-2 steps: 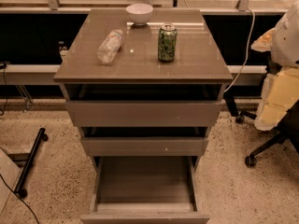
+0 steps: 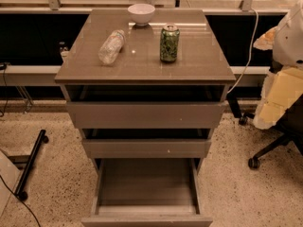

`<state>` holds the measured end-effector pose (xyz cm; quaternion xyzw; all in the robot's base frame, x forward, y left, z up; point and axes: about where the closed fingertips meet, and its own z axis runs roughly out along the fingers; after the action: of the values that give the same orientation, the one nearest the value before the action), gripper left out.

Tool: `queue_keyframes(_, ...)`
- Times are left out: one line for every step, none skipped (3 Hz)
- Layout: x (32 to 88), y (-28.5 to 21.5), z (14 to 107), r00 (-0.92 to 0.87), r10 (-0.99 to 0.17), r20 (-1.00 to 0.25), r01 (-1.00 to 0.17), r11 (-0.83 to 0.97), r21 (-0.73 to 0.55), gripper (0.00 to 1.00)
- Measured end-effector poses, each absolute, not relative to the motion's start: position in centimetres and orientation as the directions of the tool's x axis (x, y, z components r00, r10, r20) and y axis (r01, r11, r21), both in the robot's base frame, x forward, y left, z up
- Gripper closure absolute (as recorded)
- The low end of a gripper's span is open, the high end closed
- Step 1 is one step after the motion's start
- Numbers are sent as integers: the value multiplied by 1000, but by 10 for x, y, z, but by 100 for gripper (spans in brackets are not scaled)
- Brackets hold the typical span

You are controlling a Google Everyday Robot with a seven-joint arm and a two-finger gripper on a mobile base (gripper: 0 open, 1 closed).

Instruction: Place green can into bottom drawer

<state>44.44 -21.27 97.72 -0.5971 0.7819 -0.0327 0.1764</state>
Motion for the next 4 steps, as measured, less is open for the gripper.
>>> queue_keyframes(459,-205,974,-224,-932,-285,-913,303,-275,0)
queue_keyframes(487,-193,967,-220,-911,-349,-903,326,-281,0)
queue_keyframes(509,-184,960,-215,-899,-380,-903,331,-272,0)
queue_keyframes(537,-179,949,-217,-893,-395,-909,332,-251,0)
